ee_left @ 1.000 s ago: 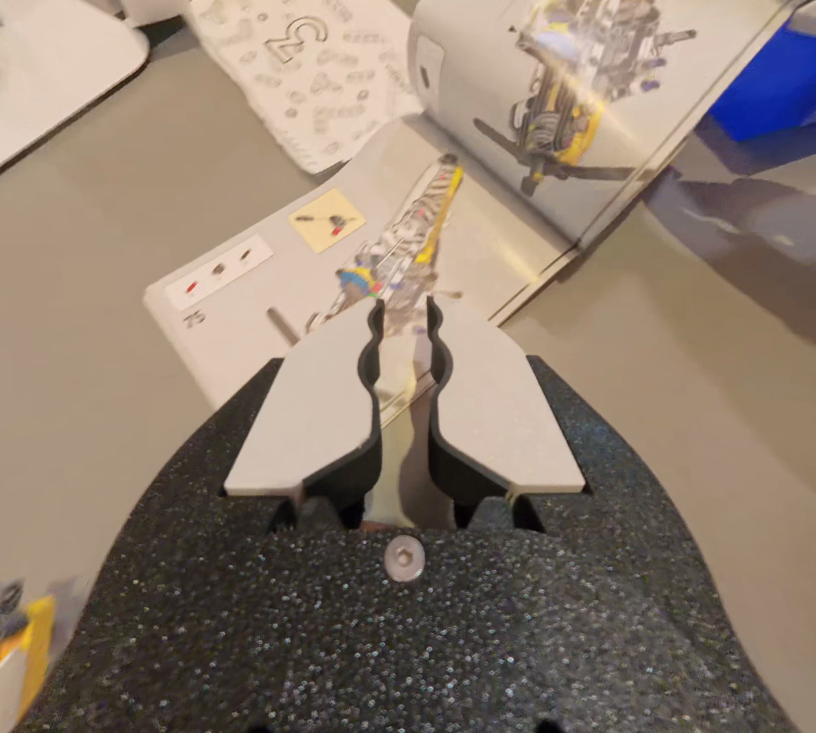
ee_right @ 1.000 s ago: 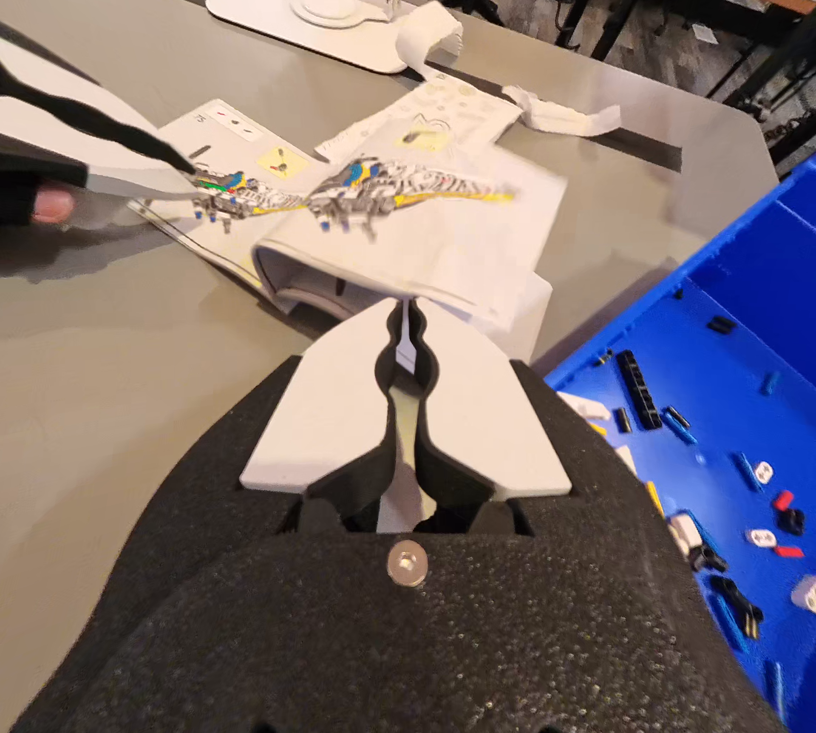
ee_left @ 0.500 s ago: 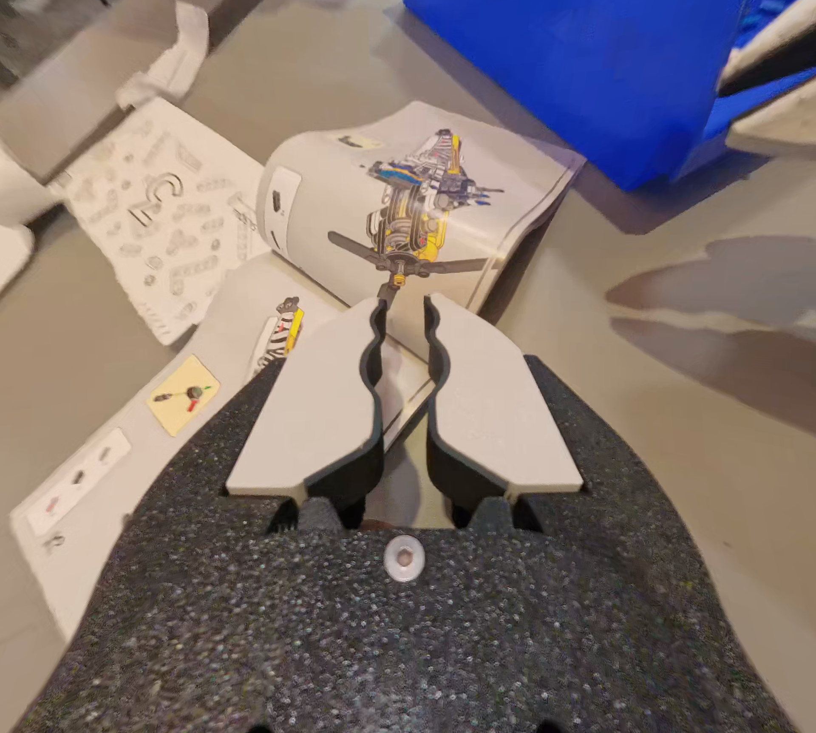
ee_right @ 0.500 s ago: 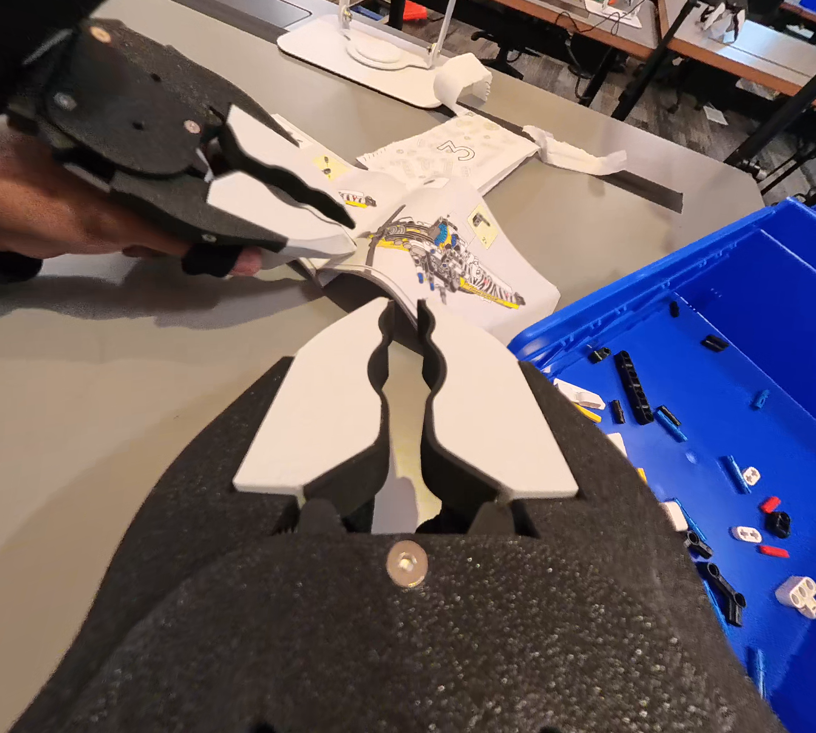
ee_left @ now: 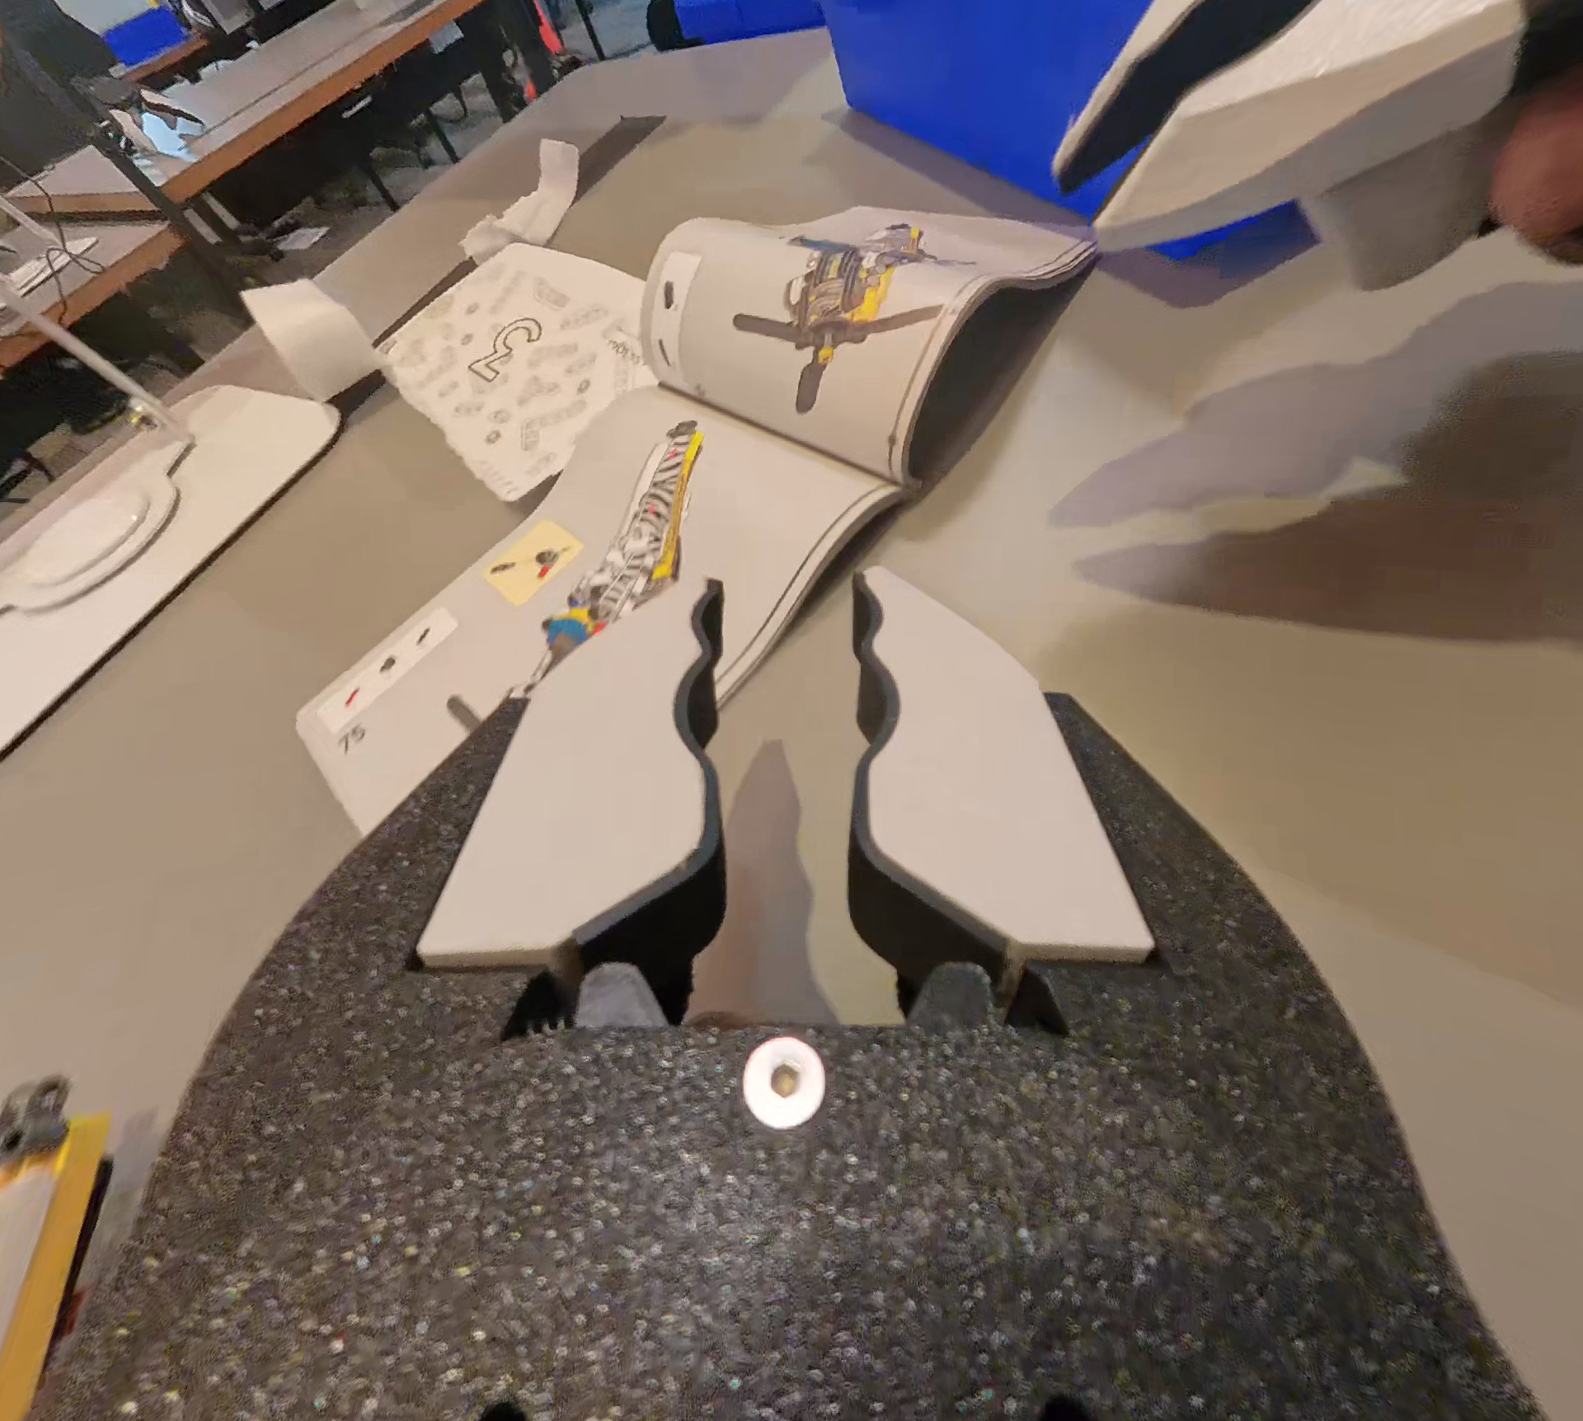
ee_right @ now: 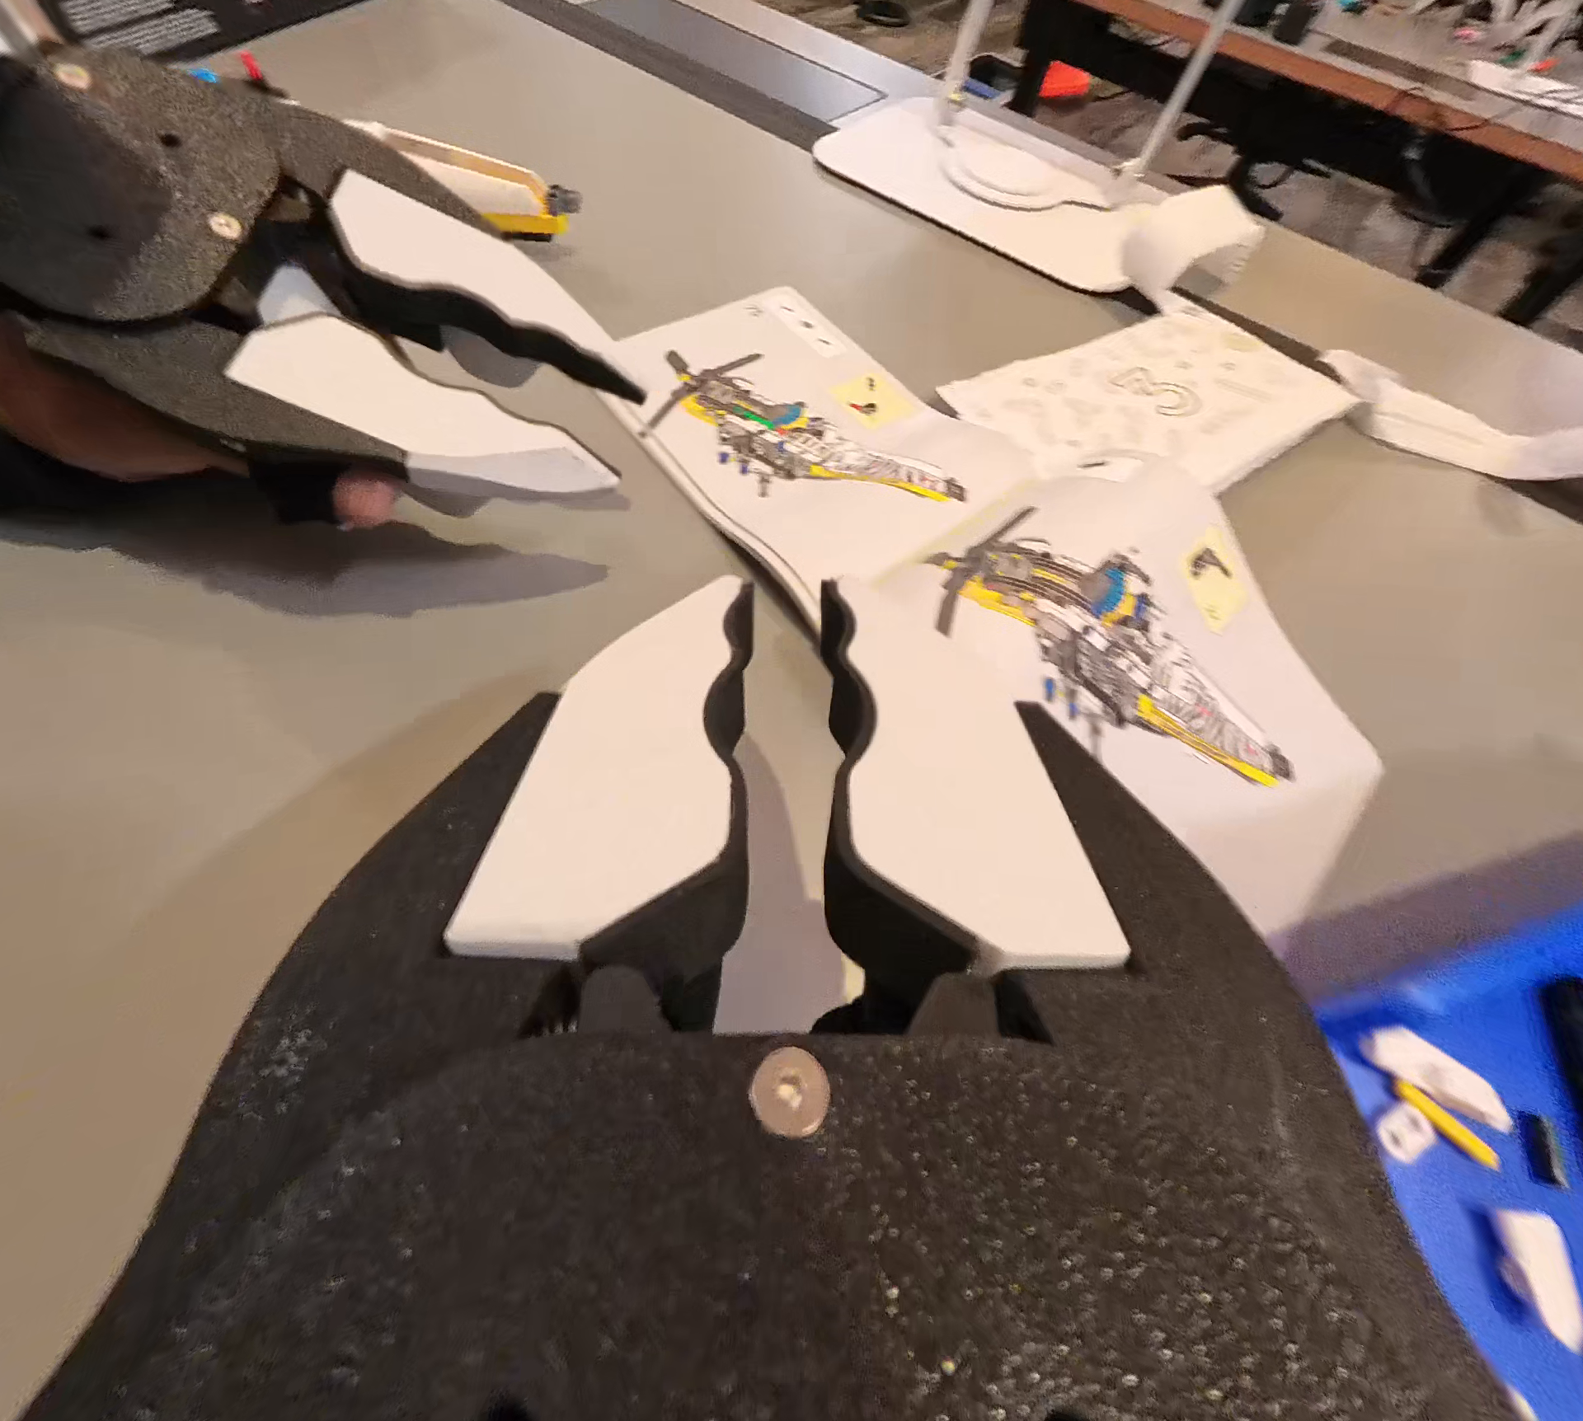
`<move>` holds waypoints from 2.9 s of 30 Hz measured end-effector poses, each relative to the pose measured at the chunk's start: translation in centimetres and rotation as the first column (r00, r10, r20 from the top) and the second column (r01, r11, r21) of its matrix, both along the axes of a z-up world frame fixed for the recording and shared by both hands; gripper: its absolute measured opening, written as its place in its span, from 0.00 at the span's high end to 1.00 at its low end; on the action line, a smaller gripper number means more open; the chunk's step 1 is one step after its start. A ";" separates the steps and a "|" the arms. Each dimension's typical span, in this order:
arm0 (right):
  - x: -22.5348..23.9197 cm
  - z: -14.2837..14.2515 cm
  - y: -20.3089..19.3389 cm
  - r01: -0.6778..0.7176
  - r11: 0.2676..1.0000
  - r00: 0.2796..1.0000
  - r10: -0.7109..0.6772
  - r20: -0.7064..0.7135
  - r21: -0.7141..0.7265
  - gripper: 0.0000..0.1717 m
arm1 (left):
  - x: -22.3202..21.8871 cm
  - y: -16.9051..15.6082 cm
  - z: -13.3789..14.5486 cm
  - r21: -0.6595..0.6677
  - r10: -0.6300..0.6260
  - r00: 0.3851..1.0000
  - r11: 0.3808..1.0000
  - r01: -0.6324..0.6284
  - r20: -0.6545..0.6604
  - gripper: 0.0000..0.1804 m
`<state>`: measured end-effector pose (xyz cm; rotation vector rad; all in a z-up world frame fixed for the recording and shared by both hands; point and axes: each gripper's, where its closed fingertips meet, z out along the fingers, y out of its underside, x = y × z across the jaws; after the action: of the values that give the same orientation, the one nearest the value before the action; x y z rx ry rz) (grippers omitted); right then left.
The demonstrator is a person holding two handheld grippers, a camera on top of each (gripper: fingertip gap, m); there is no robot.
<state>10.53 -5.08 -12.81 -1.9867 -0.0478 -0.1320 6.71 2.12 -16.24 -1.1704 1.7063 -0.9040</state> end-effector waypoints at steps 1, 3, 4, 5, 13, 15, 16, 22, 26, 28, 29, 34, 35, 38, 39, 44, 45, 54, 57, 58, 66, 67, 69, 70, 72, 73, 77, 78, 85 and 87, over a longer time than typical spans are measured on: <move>-0.5 -0.3 0.6 -0.025 1.000 1.000 0.025 -0.007 -0.007 0.92 | -0.8 0.4 0.2 -0.019 0.001 1.000 1.000 -0.001 0.010 0.82; -1.5 -0.7 1.7 -0.073 0.997 0.997 0.072 -0.014 -0.017 0.91 | -2.2 1.5 0.6 -0.046 0.018 0.999 0.999 -0.016 0.032 0.81; -2.1 -0.8 2.3 -0.098 0.995 0.995 0.098 -0.014 -0.019 0.91 | -2.9 1.9 0.8 -0.056 0.023 0.999 0.998 -0.020 0.043 0.80; -2.7 -0.9 2.9 -0.126 0.992 0.992 0.125 -0.013 -0.019 0.91 | -3.6 2.3 0.9 -0.064 0.026 0.998 0.998 -0.023 0.052 0.80; -7.4 -2.1 6.4 -0.343 0.938 0.938 0.341 -0.054 -0.039 0.92 | -9.3 4.6 2.0 -0.138 0.028 0.993 0.990 -0.013 0.112 0.81; -8.5 -2.4 7.1 -0.389 0.920 0.920 0.386 -0.067 -0.042 0.92 | -10.5 5.1 2.2 -0.156 0.038 0.992 0.988 -0.020 0.117 0.81; -9.0 -2.5 7.4 -0.408 0.912 0.912 0.404 -0.070 -0.044 0.92 | -11.1 5.5 2.2 -0.163 0.047 0.992 0.986 -0.028 0.117 0.81; -12.0 -3.0 9.3 -0.481 0.875 0.876 0.476 -0.080 -0.050 0.93 | -14.0 7.1 2.4 -0.174 0.106 0.986 0.981 -0.083 0.129 0.81; -13.7 -3.3 10.3 -0.507 0.860 0.861 0.502 -0.086 -0.054 0.93 | -15.6 7.9 2.5 -0.163 0.141 0.980 0.980 -0.117 0.144 0.81; -14.4 -3.6 10.7 -0.514 0.856 0.856 0.509 -0.090 -0.058 0.93 | -16.4 8.2 2.6 -0.160 0.159 0.976 0.978 -0.134 0.150 0.81; -14.7 -3.7 10.9 -0.518 0.853 0.854 0.512 -0.093 -0.061 0.93 | -16.8 8.4 2.7 -0.162 0.169 0.974 0.976 -0.143 0.154 0.81; -16.6 -4.2 11.9 -0.538 0.840 0.841 0.529 -0.114 -0.067 0.93 | -18.3 9.1 3.0 -0.189 0.227 0.958 0.963 -0.194 0.176 0.81; -16.9 -4.3 12.1 -0.541 0.838 0.839 0.532 -0.114 -0.070 0.93 | -18.6 9.2 3.1 -0.194 0.239 0.955 0.959 -0.204 0.177 0.81; -17.9 -4.4 12.8 -0.550 0.832 0.834 0.541 -0.109 -0.074 0.93 | -19.4 9.7 3.3 -0.213 0.268 0.945 0.950 -0.227 0.188 0.82; -18.3 -4.3 13.0 -0.554 0.829 0.831 0.546 -0.111 -0.072 0.93 | -19.7 10.0 3.3 -0.221 0.279 0.941 0.946 -0.236 0.190 0.82; -20.0 -4.4 13.9 -0.579 0.812 0.814 0.570 -0.108 -0.080 0.93 | -21.3 12.3 3.3 -0.246 0.356 0.917 0.919 -0.309 0.178 0.82; -20.3 -4.4 14.0 -0.585 0.807 0.810 0.577 -0.106 -0.082 0.93 | -21.7 12.9 3.3 -0.242 0.375 0.911 0.912 -0.330 0.172 0.82; -21.8 -3.8 16.1 -0.627 0.773 0.779 0.625 -0.055 -0.096 0.90 | -24.5 17.4 5.2 -0.215 0.493 0.841 0.866 -0.451 0.221 0.81; -22.0 -3.4 17.5 -0.649 0.752 0.759 0.650 -0.032 -0.114 0.87 | -25.1 18.2 5.5 -0.209 0.516 0.826 0.854 -0.476 0.229 0.79; -22.1 -3.3 18.1 -0.652 0.749 0.756 0.654 -0.031 -0.119 0.86 | -25.2 18.4 5.6 -0.204 0.521 0.822 0.852 -0.483 0.230 0.79; -23.7 -2.4 22.1 -0.683 0.723 0.724 0.689 0.036 -0.104 0.86 | -25.7 20.3 3.2 -0.215 0.543 0.833 0.831 -0.514 0.108 0.75; -23.8 -2.4 22.6 -0.679 0.727 0.727 0.685 0.042 -0.105 0.87 | -25.5 20.3 2.5 -0.222 0.536 0.842 0.830 -0.512 0.064 0.75; -23.6 -2.5 23.4 -0.664 0.739 0.739 0.672 0.055 -0.111 0.87 | -25.0 20.3 1.1 -0.222 0.528 0.849 0.826 -0.519 -0.018 0.74; -23.5 -2.6 23.7 -0.659 0.744 0.742 0.667 0.066 -0.114 0.87 | -24.8 20.2 0.4 -0.213 0.524 0.850 0.826 -0.522 -0.055 0.74; -23.2 -2.7 24.3 -0.650 0.750 0.743 0.661 0.103 -0.120 0.87 | -24.4 19.9 -0.4 -0.192 0.513 0.852 0.830 -0.523 -0.104 0.75; -23.0 -2.8 24.4 -0.646 0.753 0.744 0.658 0.117 -0.125 0.87 | -24.3 19.8 -0.7 -0.183 0.511 0.852 0.832 -0.524 -0.114 0.75; -22.3 -3.3 24.6 -0.634 0.759 0.750 0.650 0.123 -0.148 0.86 | -23.8 19.0 -1.0 -0.158 0.478 0.871 0.857 -0.491 -0.116 0.81; -22.1 -3.4 24.5 -0.630 0.762 0.752 0.647 0.125 -0.149 0.86 | -23.7 18.8 -1.0 -0.146 0.470 0.875 0.864 -0.483 -0.116 0.81; -20.7 -3.3 23.5 -0.617 0.774 0.768 0.632 0.102 -0.142 0.86 | -23.3 17.0 -1.0 -0.091 0.397 0.912 0.909 -0.406 -0.099 0.84; -20.6 -3.4 23.0 -0.618 0.773 0.769 0.632 0.097 -0.143 0.86 | -23.0 16.4 -0.9 -0.080 0.377 0.922 0.920 -0.384 -0.092 0.85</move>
<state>-10.04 17.94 -16.20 -1.9562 -0.8237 0.1739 -16.31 18.52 -17.17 -1.5534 1.4301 -0.7122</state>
